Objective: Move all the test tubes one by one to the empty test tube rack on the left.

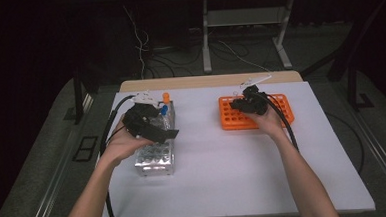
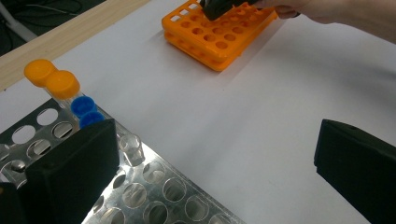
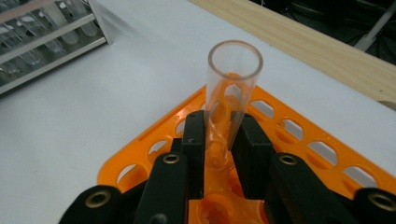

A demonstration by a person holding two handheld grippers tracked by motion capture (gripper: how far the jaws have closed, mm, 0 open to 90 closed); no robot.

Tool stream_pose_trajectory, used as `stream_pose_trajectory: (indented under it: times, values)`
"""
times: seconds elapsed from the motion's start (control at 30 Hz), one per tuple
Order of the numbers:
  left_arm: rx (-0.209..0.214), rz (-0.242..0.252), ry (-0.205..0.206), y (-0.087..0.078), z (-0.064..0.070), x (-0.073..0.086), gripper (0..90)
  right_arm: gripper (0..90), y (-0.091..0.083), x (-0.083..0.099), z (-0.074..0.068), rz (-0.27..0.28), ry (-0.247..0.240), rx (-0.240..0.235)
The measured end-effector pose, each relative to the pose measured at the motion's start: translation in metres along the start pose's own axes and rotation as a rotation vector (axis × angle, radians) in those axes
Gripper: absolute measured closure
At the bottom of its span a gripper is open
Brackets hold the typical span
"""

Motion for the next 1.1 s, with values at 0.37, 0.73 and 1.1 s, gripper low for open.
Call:
stream_pose_trajectory:
  times: [0.37,0.73,1.1]
  values:
    - [0.004,0.003,0.017,0.002,0.005,-0.006,0.0,74.9,-0.032,-0.012,-0.024,0.012,-0.036,-0.024]
    - [0.027,-0.002,0.075,0.003,0.022,-0.022,0.0,74.9,-0.055,-0.017,-0.072,-0.023,-0.087,-0.145]
    - [0.063,0.015,0.136,0.001,0.042,-0.038,3.7,74.9,-0.067,-0.013,-0.117,-0.085,-0.154,-0.242]
Point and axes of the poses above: each handheld gripper's, and its own axes: y roughly forward along the jaws, x roughly out of its underside, z roughly to its right, the point moved 8 cm from there along y, roughly forward along the jaws, and after that the axes turned 15 degrees about -x, right-handed, at the moved point
